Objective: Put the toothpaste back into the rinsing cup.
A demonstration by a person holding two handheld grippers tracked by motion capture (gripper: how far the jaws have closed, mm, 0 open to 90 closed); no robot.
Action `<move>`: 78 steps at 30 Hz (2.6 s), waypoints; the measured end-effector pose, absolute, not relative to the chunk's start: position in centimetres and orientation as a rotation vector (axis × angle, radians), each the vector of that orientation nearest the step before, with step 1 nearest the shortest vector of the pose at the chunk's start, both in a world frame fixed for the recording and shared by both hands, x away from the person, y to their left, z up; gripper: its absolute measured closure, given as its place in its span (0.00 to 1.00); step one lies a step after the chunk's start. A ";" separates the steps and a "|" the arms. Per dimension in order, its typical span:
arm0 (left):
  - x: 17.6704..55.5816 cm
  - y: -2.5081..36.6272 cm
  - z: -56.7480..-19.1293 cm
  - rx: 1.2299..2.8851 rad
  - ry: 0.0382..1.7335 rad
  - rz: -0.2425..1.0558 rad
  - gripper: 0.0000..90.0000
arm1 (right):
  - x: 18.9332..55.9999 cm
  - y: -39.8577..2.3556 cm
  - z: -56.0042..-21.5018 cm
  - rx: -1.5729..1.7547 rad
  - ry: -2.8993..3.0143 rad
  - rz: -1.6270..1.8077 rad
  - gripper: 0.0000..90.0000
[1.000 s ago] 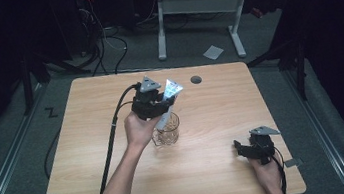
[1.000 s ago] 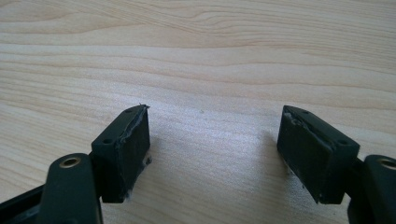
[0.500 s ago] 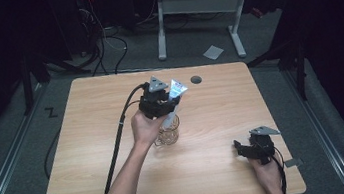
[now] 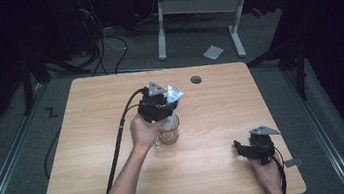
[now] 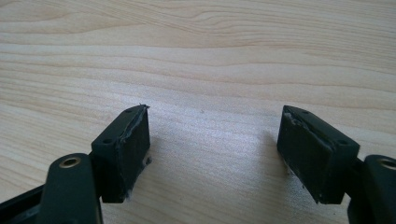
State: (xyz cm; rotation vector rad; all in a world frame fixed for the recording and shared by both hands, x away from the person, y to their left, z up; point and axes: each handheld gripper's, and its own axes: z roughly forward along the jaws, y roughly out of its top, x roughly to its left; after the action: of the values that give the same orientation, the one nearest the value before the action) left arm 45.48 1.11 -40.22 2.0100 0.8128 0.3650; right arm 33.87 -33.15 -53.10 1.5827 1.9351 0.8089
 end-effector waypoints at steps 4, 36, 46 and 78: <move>45.4 1.3 -40.7 2.017 0.822 0.370 0.72 | 33.9 -33.1 -53.1 1.583 1.935 0.809 0.28; 44.9 2.2 -42.9 2.037 0.866 0.357 0.71 | 33.9 -33.1 -53.1 1.581 1.936 0.808 0.28; 44.9 2.2 -43.4 2.038 0.871 0.390 0.71 | 33.9 -33.1 -53.1 1.581 1.937 0.809 0.28; 45.1 2.4 -44.7 2.046 0.905 0.384 0.70 | 33.9 -33.2 -53.1 1.581 1.937 0.809 0.28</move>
State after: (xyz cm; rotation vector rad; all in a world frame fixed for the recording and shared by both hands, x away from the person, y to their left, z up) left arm 45.08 2.38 -44.75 2.0457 0.9049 0.3841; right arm 33.88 -33.15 -53.10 1.5806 1.9366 0.8087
